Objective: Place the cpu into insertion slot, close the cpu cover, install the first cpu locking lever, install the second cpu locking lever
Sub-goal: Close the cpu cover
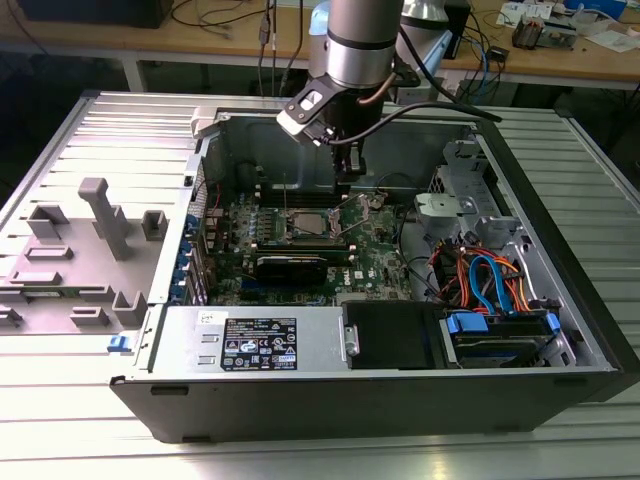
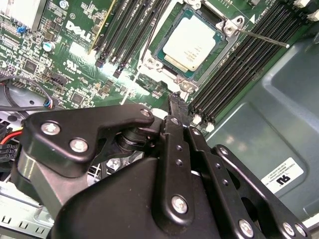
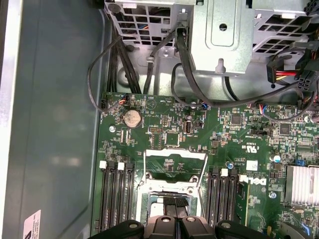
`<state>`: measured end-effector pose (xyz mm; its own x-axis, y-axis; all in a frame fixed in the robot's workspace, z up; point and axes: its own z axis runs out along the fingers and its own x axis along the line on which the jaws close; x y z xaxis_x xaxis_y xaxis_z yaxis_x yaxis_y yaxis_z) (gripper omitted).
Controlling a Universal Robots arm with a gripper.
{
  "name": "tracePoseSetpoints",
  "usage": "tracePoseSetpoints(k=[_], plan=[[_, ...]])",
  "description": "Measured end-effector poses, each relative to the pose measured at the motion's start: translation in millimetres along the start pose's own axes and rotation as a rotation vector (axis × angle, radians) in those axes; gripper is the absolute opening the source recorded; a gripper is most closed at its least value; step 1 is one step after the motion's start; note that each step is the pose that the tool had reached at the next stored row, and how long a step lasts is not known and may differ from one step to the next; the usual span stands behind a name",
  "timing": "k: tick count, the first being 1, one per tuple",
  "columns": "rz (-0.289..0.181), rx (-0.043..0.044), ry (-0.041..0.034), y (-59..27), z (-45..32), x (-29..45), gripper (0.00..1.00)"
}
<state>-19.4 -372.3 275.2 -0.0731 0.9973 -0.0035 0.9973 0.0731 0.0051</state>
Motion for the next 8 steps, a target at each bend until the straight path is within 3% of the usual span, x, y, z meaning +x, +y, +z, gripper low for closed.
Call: tracePoseSetpoints(k=[8], plan=[[0.0,0.0,0.0,3.7,0.0,-0.3,0.11]])
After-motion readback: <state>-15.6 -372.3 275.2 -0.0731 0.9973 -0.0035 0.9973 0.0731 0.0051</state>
